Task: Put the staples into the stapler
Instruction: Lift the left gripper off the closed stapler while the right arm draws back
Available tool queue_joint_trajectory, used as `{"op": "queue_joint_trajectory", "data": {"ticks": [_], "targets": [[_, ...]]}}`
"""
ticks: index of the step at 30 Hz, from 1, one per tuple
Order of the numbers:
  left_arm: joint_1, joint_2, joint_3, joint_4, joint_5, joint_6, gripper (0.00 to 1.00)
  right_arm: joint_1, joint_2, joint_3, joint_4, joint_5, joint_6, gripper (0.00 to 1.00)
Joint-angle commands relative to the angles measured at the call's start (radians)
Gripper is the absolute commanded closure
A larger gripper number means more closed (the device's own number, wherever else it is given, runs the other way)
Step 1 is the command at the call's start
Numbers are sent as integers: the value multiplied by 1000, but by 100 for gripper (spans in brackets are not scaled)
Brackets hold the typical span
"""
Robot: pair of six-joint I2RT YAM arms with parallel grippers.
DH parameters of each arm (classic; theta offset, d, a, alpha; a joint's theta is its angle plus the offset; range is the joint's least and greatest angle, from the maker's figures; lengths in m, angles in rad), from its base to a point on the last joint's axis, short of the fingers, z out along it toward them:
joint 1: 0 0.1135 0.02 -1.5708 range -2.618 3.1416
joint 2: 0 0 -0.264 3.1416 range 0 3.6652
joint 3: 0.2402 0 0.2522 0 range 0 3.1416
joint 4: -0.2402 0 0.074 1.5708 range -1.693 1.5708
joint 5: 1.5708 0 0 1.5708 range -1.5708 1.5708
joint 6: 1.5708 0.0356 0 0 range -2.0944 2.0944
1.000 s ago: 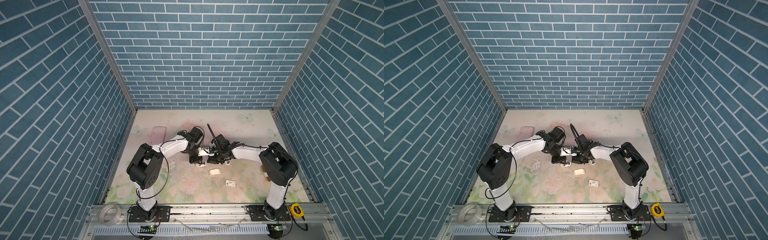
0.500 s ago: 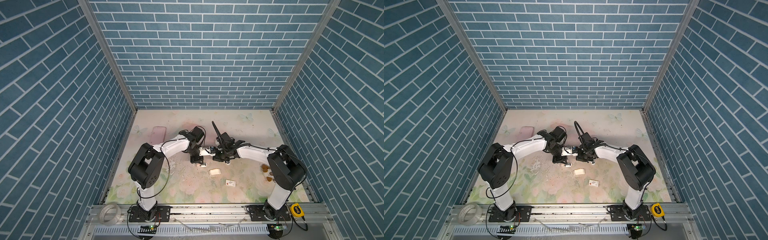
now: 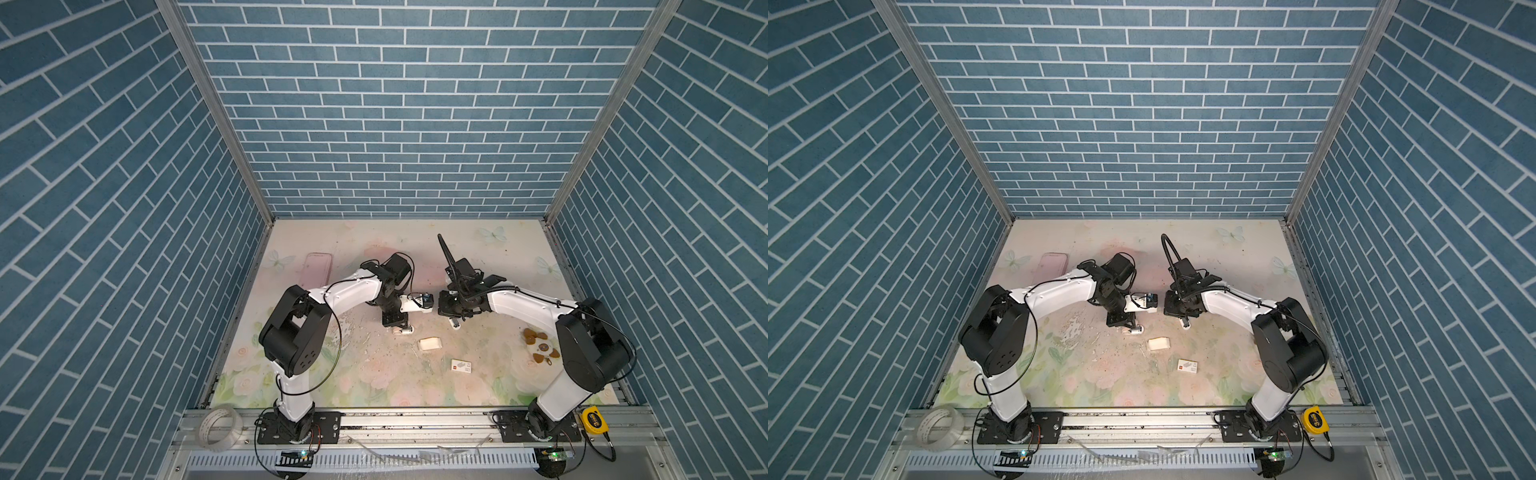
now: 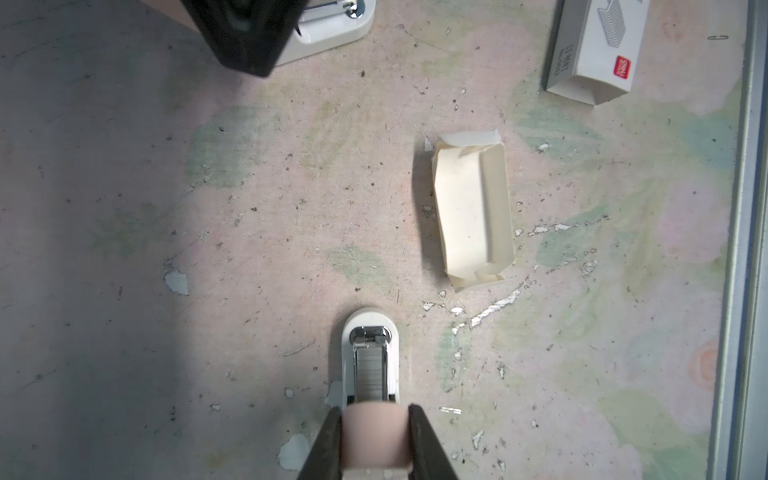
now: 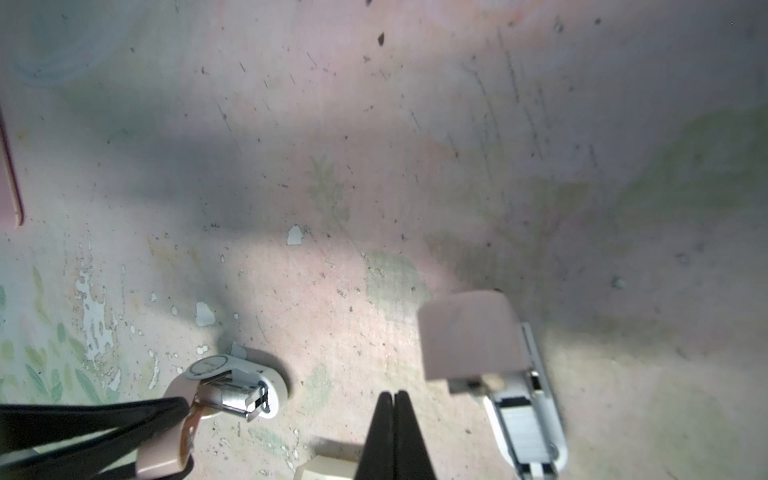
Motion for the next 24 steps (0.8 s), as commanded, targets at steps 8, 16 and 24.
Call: {"op": "queue_joint_trajectory", "data": {"ticks": [8,16,24], "targets": [[-27,49,11,-39,-6,-19,94,-56,-143,0,-130,81,-60,96],[-55,101,47,-57,-55,-22,95,-111,-364,-32,-240,150,-71,96],[-104,165,88,-93,-158,-26,96,-144,-603,-116,-349,175,-44,96]]}}
